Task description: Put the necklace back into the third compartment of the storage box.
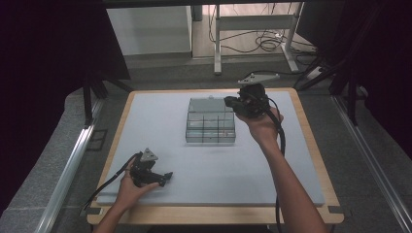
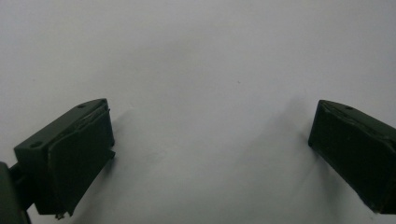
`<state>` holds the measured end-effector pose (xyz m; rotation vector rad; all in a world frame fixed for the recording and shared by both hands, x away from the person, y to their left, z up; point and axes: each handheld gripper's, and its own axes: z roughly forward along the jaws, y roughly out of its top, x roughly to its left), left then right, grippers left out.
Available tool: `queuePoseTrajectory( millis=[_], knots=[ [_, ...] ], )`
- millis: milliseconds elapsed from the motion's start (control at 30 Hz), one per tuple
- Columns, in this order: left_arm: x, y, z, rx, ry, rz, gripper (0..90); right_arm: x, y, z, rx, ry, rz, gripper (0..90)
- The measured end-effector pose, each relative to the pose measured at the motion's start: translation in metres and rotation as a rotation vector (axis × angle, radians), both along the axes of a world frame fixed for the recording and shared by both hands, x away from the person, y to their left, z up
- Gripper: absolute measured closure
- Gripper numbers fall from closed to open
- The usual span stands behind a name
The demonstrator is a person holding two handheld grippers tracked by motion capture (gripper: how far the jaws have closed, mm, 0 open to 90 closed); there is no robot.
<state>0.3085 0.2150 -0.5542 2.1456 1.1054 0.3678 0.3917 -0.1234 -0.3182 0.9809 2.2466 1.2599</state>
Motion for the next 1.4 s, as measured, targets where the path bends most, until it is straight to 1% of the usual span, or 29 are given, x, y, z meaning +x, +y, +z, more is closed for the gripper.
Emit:
queuePoseTrajectory(
  millis=[267, 300, 333, 367, 433, 500, 533, 667, 933, 967, 1000, 1033, 1133, 1167, 1200, 1267, 1300, 1333, 1400],
  knots=[
    [0.000, 0.000, 0.000, 0.000, 0.000, 0.000, 0.0, 0.021, -0.001, -0.004, 0.006, 0.007, -0.043, 84.8],
    [0.000, 0.000, 0.000, 0.000, 0.000, 0.000, 0.0, 0.027, -0.001, -0.004, 0.005, 0.009, -0.056, 84.8],
    [0.000, 0.000, 0.000, 0.000, -0.001, 0.000, 0.0, 0.027, -0.001, -0.004, 0.005, 0.009, -0.056, 84.8],
    [0.000, 0.000, 0.000, -0.001, -0.001, 0.000, 0.0, 0.033, 0.000, -0.005, 0.011, 0.013, -0.070, 84.8],
    [0.000, 0.000, 0.000, -0.001, -0.002, 0.000, 0.0, 0.035, 0.000, -0.005, 0.012, 0.018, -0.074, 84.8],
    [0.000, 0.000, 0.000, 0.000, -0.002, -0.001, 0.0, 0.044, 0.001, -0.008, 0.012, 0.024, -0.086, 84.8],
    [0.000, 0.000, 0.000, 0.000, -0.002, 0.000, 0.0, 0.044, 0.001, -0.008, 0.012, 0.024, -0.086, 84.8],
    [-0.001, 0.000, 0.000, 0.000, -0.004, 0.000, 0.2, 0.054, 0.002, -0.013, 0.014, 0.026, -0.104, 84.8],
    [-0.001, 0.000, 0.000, 0.001, -0.004, 0.001, 0.3, 0.072, 0.003, -0.032, 0.037, 0.059, -0.142, 84.8],
    [-0.001, 0.000, 0.000, 0.002, -0.004, 0.001, 0.3, 0.077, 0.004, -0.038, 0.028, 0.069, -0.146, 84.8],
    [-0.001, 0.000, 0.000, 0.002, -0.004, 0.001, 0.3, 0.077, 0.004, -0.038, 0.028, 0.069, -0.146, 84.8],
    [-0.001, 0.000, 0.000, 0.002, -0.005, 0.001, 0.3, 0.080, 0.006, -0.042, 0.015, 0.070, -0.149, 84.8],
    [-0.001, 0.000, 0.000, 0.002, -0.005, 0.001, 0.3, 0.086, 0.009, -0.051, 0.015, 0.076, -0.155, 84.8],
    [-0.001, 0.000, 0.000, 0.002, -0.005, 0.001, 0.3, 0.089, 0.011, -0.057, 0.011, 0.082, -0.157, 84.8],
    [-0.001, 0.000, 0.000, 0.002, -0.005, 0.001, 0.3, 0.089, 0.011, -0.057, 0.011, 0.082, -0.157, 84.8],
    [-0.001, 0.000, 0.000, 0.002, -0.005, 0.001, 0.3, 0.092, 0.012, -0.063, 0.009, 0.092, -0.161, 84.8],
    [-0.001, 0.000, 0.000, 0.003, -0.005, 0.001, 0.3, 0.094, 0.012, -0.070, 0.003, 0.104, -0.166, 84.7],
    [-0.001, 0.000, 0.000, 0.003, -0.005, 0.001, 0.3, 0.094, 0.012, -0.070, 0.003, 0.104, -0.166, 84.7],
    [-0.001, 0.000, 0.000, 0.000, -0.003, 0.002, 0.3, 0.096, 0.012, -0.078, -0.008, 0.123, -0.168, 84.5]
  ],
)
